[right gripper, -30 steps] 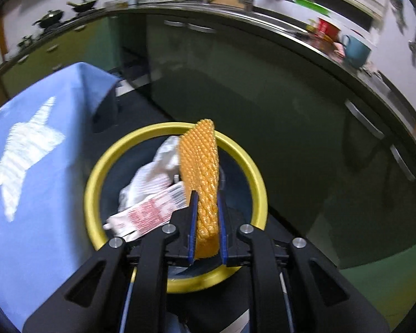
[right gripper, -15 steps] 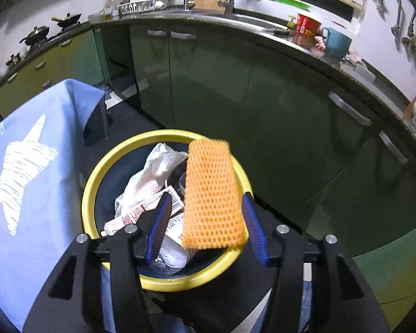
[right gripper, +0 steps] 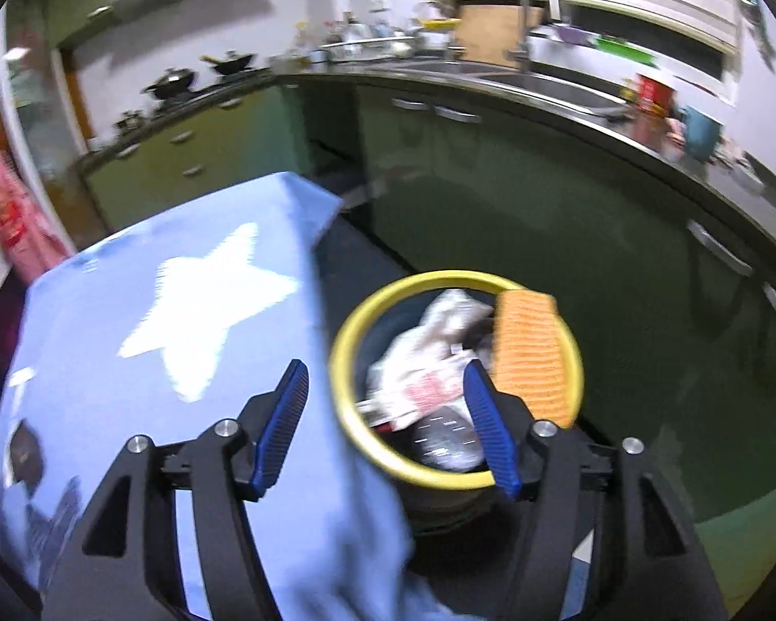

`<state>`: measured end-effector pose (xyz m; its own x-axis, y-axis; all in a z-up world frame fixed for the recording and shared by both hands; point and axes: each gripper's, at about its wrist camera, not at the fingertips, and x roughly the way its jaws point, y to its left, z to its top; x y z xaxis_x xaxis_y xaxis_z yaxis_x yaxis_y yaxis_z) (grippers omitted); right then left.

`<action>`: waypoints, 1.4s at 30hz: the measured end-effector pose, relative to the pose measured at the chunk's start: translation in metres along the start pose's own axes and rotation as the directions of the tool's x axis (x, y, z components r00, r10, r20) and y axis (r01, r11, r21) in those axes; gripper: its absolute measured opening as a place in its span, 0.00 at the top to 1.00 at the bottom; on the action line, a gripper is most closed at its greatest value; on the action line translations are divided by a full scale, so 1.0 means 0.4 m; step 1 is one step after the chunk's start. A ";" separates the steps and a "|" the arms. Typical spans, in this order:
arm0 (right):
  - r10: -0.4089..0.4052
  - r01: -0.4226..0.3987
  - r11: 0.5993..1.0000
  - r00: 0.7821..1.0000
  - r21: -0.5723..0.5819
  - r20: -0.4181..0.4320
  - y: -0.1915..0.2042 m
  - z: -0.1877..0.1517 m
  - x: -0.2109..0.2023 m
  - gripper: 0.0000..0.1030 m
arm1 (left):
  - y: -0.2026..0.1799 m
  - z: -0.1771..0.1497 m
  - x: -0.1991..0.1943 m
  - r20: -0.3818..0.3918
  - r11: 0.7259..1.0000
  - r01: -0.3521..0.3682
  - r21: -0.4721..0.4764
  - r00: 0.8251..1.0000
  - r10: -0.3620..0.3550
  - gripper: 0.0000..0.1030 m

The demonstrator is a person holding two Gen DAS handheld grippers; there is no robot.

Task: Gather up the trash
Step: 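Move the left gripper to the brown plastic tray and grasp its rim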

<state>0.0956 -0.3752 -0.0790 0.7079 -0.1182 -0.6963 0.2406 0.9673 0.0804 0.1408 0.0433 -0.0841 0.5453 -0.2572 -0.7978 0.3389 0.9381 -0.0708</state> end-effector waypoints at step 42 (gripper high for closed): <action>0.150 -0.161 0.984 0.980 -0.075 -0.131 0.148 -0.044 0.071 0.42 | -0.054 -0.037 0.242 -0.261 0.944 0.134 0.303 0.964 -0.053 0.32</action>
<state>0.1182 -0.3173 -0.1066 0.6427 0.0592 -0.7639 0.0728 0.9878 0.1378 0.1749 0.0018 -0.1688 0.3073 -0.2368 -0.9217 0.6248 0.7808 0.0078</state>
